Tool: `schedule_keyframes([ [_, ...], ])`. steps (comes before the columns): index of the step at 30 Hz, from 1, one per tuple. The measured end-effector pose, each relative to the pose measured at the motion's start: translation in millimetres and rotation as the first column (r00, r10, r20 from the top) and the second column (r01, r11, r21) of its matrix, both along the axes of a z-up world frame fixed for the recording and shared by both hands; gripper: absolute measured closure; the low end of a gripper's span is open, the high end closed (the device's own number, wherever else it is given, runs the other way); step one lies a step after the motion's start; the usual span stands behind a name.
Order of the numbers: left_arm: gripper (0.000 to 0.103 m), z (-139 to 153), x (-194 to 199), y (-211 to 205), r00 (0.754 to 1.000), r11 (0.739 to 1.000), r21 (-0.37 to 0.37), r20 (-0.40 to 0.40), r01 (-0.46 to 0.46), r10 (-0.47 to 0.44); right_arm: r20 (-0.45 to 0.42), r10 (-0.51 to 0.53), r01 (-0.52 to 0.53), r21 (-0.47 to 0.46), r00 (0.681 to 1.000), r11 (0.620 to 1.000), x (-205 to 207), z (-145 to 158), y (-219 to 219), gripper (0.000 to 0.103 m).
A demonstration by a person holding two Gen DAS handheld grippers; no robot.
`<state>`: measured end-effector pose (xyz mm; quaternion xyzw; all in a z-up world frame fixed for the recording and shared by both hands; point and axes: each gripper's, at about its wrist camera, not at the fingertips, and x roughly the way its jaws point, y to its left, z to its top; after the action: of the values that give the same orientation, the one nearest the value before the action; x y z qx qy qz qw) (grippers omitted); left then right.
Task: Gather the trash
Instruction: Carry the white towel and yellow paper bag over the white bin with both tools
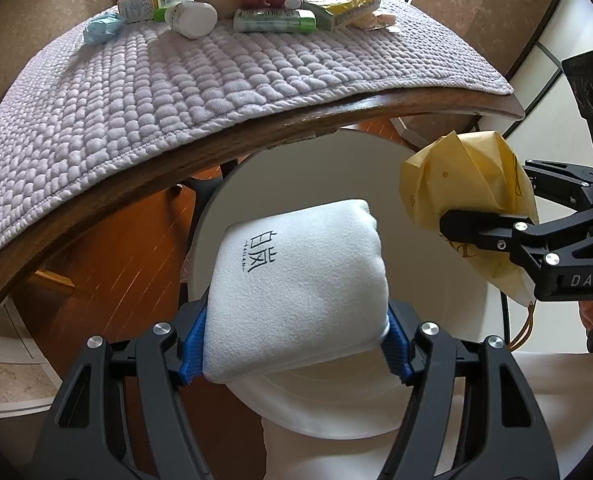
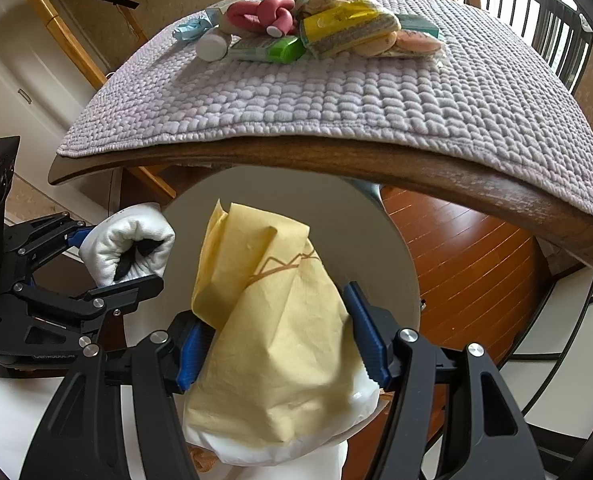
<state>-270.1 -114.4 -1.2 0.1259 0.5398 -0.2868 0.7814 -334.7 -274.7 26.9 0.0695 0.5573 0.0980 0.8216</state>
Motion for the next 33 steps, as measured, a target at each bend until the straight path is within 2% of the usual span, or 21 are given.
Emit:
schedule_keyframes([
  [20,0.033,-37.7,2.0,-10.0,1.0,1.0,0.028,-0.02,-0.003,0.004,-0.038,0.003,-0.003,0.001,0.999,1.0,14.9,-24.7,17.7,0.041],
  [33,0.033,-49.3,5.7,-19.3,1.0,0.999,0.045,-0.017,0.012,-0.011,-0.047,0.001,-0.001,0.007,0.999,1.0,24.4,-37.4,23.7,0.041],
])
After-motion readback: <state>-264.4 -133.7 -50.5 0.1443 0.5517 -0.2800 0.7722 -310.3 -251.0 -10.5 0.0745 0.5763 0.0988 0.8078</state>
